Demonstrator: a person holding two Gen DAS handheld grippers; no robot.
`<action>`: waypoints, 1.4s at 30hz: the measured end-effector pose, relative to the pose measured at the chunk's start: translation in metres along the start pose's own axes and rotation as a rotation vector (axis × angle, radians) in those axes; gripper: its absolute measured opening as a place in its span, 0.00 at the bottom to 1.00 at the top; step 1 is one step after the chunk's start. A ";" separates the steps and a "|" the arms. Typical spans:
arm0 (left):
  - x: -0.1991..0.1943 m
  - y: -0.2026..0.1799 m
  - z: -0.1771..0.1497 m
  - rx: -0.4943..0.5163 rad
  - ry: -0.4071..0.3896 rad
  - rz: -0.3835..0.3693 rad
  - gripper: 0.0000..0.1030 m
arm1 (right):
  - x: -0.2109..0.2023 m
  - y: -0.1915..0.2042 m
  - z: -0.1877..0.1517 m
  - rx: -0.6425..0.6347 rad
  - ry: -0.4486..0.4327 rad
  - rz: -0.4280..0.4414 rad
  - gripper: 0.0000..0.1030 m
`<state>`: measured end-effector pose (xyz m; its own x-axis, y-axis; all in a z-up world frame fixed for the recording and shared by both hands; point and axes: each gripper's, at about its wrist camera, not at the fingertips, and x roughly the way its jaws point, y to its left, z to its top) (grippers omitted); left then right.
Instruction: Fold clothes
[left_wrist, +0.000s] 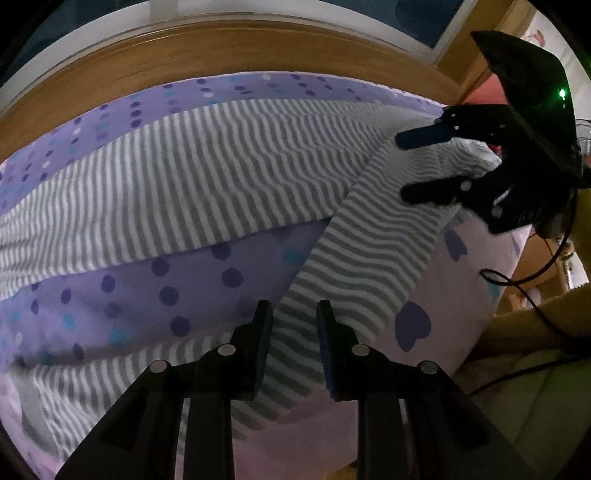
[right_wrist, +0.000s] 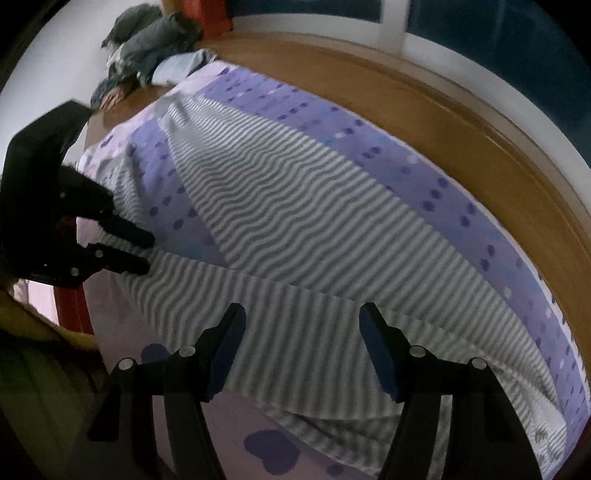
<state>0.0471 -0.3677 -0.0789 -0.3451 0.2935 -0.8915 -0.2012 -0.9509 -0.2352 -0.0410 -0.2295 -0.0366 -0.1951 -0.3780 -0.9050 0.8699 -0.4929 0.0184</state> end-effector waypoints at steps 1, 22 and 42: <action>0.001 0.001 -0.001 0.012 0.005 -0.013 0.24 | 0.001 0.003 0.001 -0.014 0.005 0.003 0.63; 0.006 0.000 -0.010 -0.071 -0.005 0.032 0.26 | 0.045 0.012 0.019 -0.235 0.127 0.093 0.22; 0.011 -0.021 -0.003 -0.081 -0.005 0.133 0.27 | 0.019 0.015 0.008 -0.243 0.006 0.136 0.06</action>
<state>0.0506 -0.3444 -0.0845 -0.3685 0.1649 -0.9149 -0.0793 -0.9861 -0.1458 -0.0355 -0.2500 -0.0505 -0.0673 -0.4224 -0.9039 0.9711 -0.2356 0.0378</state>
